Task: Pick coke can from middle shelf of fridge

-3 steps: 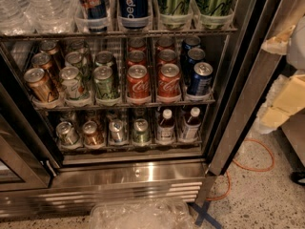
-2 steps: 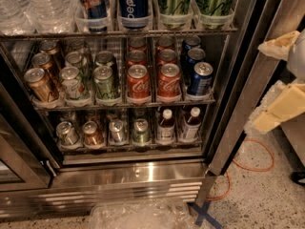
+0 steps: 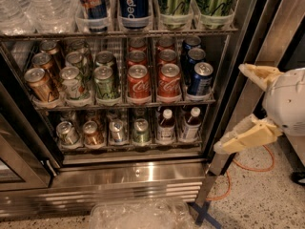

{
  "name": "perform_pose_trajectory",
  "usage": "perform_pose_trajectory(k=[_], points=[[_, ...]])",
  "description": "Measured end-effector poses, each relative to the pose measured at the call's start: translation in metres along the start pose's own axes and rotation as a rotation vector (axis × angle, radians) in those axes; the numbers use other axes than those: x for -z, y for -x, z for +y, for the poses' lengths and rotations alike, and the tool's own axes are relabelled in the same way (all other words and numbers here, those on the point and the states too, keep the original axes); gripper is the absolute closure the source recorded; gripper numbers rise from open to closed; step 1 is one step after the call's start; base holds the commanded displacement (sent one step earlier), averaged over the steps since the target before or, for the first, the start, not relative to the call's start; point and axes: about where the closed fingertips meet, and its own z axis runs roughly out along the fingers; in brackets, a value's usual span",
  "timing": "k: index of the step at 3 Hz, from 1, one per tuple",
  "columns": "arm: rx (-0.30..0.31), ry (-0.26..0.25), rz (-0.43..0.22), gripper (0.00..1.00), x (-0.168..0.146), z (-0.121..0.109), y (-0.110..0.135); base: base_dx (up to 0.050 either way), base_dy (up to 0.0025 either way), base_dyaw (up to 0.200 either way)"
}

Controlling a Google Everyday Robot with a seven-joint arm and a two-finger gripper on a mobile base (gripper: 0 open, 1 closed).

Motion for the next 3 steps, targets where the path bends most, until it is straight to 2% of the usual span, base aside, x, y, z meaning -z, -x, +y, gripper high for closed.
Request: perform_pose_trajectory(k=[1,3], points=[[0.017,-0.051,-0.058,0.0,0.0008,-0.0027,0.0125,0.0,0.0,0.0],[0.006,-0.036,-0.059,0.0,-0.0014,-0.0013,0.0132,0.0,0.0,0.0]])
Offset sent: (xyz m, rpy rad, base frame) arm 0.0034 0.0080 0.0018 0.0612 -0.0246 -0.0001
